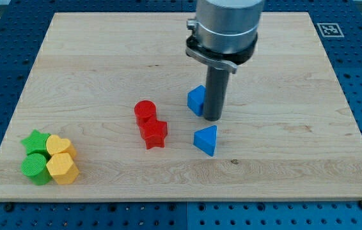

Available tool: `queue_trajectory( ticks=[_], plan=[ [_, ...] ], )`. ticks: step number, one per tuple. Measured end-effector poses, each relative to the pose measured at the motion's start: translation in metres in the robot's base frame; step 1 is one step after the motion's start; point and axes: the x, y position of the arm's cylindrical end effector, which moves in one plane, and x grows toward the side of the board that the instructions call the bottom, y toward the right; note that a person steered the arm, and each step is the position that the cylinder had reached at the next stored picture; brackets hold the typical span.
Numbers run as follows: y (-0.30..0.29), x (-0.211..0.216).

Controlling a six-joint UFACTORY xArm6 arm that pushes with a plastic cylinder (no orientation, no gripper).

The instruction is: Push the blue cube slightly right

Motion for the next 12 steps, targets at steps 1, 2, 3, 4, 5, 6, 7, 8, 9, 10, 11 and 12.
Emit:
queue_trajectory(
  ticks=[1, 2, 3, 4, 5, 6, 7, 8, 9, 10, 11, 12],
  plan=[
    [-0.026, 0.000],
    [-0.043, -0.009],
    [-0.063, -0.029],
    [-0.065, -0.045],
    [-0.071, -0.082],
    [-0.043, -0.085],
    [-0.025, -0.086],
    [-0.074, -0.090],
    [-0.092, -0.077],
    [-0.064, -0.040],
    [-0.042, -0.049],
    [-0.008, -0.059]
  ],
)
